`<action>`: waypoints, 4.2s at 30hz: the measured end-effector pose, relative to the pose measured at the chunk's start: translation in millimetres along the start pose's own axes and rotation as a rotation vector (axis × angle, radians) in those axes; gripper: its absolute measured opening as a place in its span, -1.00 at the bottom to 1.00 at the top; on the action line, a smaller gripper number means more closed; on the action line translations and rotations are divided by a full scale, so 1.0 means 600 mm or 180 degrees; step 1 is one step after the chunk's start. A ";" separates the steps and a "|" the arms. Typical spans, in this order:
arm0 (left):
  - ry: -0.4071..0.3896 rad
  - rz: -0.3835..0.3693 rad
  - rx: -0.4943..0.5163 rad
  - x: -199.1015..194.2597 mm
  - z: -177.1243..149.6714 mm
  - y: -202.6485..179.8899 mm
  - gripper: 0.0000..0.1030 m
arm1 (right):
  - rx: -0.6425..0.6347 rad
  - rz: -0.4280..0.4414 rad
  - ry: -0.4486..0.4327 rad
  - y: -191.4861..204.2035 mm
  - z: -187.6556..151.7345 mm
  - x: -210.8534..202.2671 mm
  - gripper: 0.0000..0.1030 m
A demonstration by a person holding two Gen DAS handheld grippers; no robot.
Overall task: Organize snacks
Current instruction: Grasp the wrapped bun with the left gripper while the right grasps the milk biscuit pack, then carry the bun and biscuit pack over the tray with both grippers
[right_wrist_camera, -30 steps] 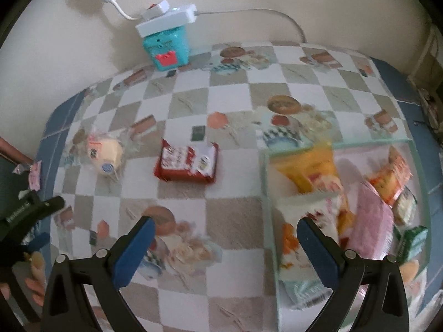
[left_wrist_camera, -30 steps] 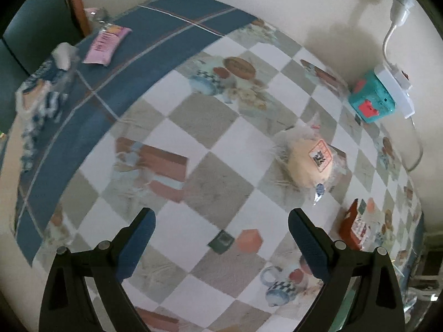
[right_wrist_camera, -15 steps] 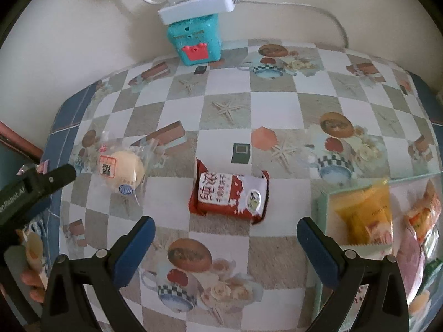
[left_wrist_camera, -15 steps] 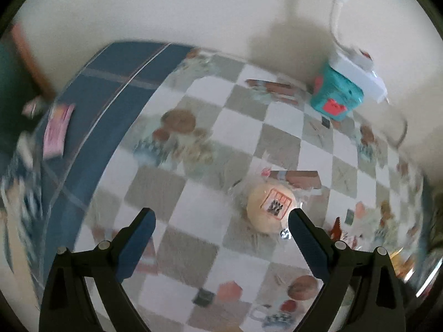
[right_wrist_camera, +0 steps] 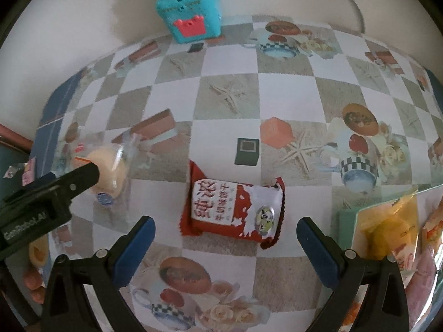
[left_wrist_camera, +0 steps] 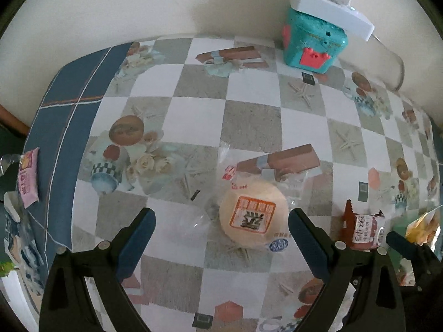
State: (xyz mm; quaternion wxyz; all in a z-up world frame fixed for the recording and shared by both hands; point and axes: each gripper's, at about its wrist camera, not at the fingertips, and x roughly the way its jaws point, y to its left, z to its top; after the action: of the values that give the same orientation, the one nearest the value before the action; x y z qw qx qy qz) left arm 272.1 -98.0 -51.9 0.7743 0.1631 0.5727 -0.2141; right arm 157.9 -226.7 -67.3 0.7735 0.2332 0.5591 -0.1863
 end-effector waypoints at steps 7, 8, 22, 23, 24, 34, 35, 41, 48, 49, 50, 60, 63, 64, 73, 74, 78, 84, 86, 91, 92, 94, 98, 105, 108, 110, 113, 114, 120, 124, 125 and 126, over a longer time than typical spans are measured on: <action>0.0099 -0.0093 0.0047 0.021 0.003 -0.017 0.88 | -0.0035 -0.0041 0.0074 0.004 0.004 0.031 1.00; 0.0105 -0.0099 0.0058 0.022 0.003 -0.020 0.88 | -0.0048 -0.0066 0.0063 0.005 0.004 0.033 1.00; 0.0144 -0.0062 -0.0077 0.037 0.004 -0.013 0.66 | -0.0141 -0.0242 -0.0104 0.016 0.004 0.026 0.44; 0.0148 -0.0076 -0.0109 0.035 0.002 -0.010 0.58 | -0.0140 -0.0237 -0.0112 0.015 0.004 0.020 0.38; 0.0149 -0.0085 -0.0144 0.033 0.000 -0.007 0.55 | -0.0137 -0.0225 -0.0107 0.013 0.003 0.016 0.37; 0.0176 -0.0103 -0.0782 0.009 -0.074 0.032 0.49 | -0.0095 -0.0190 -0.0131 -0.002 -0.033 -0.004 0.35; 0.0186 -0.0098 -0.0849 0.006 -0.085 0.034 0.49 | -0.0090 -0.0190 -0.0138 -0.004 -0.039 -0.008 0.35; 0.0201 -0.0038 -0.1138 -0.017 -0.136 0.043 0.49 | -0.0007 -0.0115 -0.0158 -0.012 -0.081 -0.035 0.35; 0.0135 0.0138 -0.1291 -0.081 -0.181 0.040 0.49 | 0.0048 -0.0055 -0.0195 -0.013 -0.135 -0.074 0.35; 0.0110 0.0143 -0.1306 -0.092 -0.187 0.038 0.49 | 0.0052 -0.0050 -0.0212 -0.013 -0.141 -0.082 0.35; 0.0092 0.0144 -0.1321 -0.100 -0.190 0.037 0.49 | 0.0054 -0.0049 -0.0223 -0.012 -0.146 -0.087 0.35; -0.0070 0.0148 -0.1475 -0.149 -0.239 0.009 0.49 | 0.0110 0.0052 -0.0443 -0.023 -0.193 -0.156 0.35; -0.0070 0.0137 -0.1485 -0.152 -0.252 0.002 0.49 | 0.0106 0.0064 -0.0491 -0.028 -0.206 -0.171 0.35; -0.0077 0.0149 -0.1486 -0.154 -0.254 0.001 0.49 | 0.0110 0.0072 -0.0501 -0.030 -0.208 -0.175 0.35; -0.0299 0.0208 -0.1422 -0.194 -0.252 -0.017 0.49 | 0.0201 0.0157 -0.0715 -0.070 -0.205 -0.220 0.35; -0.0332 0.0219 -0.1416 -0.200 -0.251 -0.019 0.49 | 0.0211 0.0153 -0.0751 -0.076 -0.204 -0.227 0.35; -0.0448 0.0178 -0.1362 -0.223 -0.249 -0.039 0.49 | 0.0275 0.0102 -0.0868 -0.101 -0.203 -0.250 0.35; -0.0602 0.0141 -0.1086 -0.252 -0.245 -0.099 0.49 | 0.0473 0.0037 -0.1016 -0.155 -0.202 -0.281 0.35; -0.0631 0.0126 -0.0995 -0.258 -0.246 -0.119 0.49 | 0.0560 0.0009 -0.1053 -0.179 -0.203 -0.290 0.35; -0.0637 0.0019 -0.0795 -0.262 -0.249 -0.167 0.49 | 0.0786 -0.0093 -0.1111 -0.241 -0.203 -0.304 0.35; -0.0629 -0.0012 -0.0767 -0.262 -0.250 -0.174 0.49 | 0.0848 -0.0109 -0.1118 -0.257 -0.204 -0.306 0.35; -0.0621 -0.0050 -0.0698 -0.262 -0.252 -0.193 0.49 | 0.0967 -0.0149 -0.1123 -0.286 -0.206 -0.308 0.35; -0.0612 -0.0107 -0.0551 -0.263 -0.257 -0.227 0.49 | 0.1228 -0.0251 -0.1149 -0.354 -0.216 -0.315 0.35; -0.0548 -0.0266 -0.0226 -0.259 -0.274 -0.301 0.49 | 0.1566 -0.0324 -0.1147 -0.436 -0.241 -0.322 0.35; -0.0507 -0.0337 -0.0086 -0.257 -0.284 -0.331 0.49 | 0.1643 -0.0333 -0.1120 -0.457 -0.252 -0.319 0.35; -0.0477 -0.0351 0.0015 -0.255 -0.291 -0.351 0.49 | 0.1665 -0.0340 -0.1104 -0.463 -0.257 -0.318 0.35; -0.0439 -0.0326 0.0137 -0.249 -0.298 -0.376 0.49 | 0.1677 -0.0342 -0.1072 -0.466 -0.260 -0.314 0.35; -0.0420 -0.0305 0.0181 -0.245 -0.301 -0.383 0.49 | 0.1675 -0.0339 -0.1060 -0.466 -0.260 -0.312 0.35; -0.0232 -0.0265 0.0398 -0.216 -0.317 -0.421 0.49 | 0.1575 -0.0348 -0.0864 -0.456 -0.252 -0.284 0.37; -0.0027 -0.0240 0.0504 -0.187 -0.329 -0.441 0.49 | 0.1526 -0.0297 -0.0570 -0.451 -0.250 -0.240 0.37; 0.0014 -0.0228 0.0530 -0.180 -0.332 -0.446 0.49 | 0.1519 -0.0303 -0.0508 -0.450 -0.251 -0.230 0.37; 0.0050 -0.0218 0.0557 -0.174 -0.335 -0.451 0.49 | 0.1516 -0.0307 -0.0480 -0.451 -0.251 -0.224 0.37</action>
State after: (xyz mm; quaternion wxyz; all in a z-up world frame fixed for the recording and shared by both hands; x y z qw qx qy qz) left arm -58.4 -214.2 -12.3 0.7449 0.2122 0.5630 -0.2883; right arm -149.0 -359.6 -20.9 0.7265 0.3673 0.4507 -0.3664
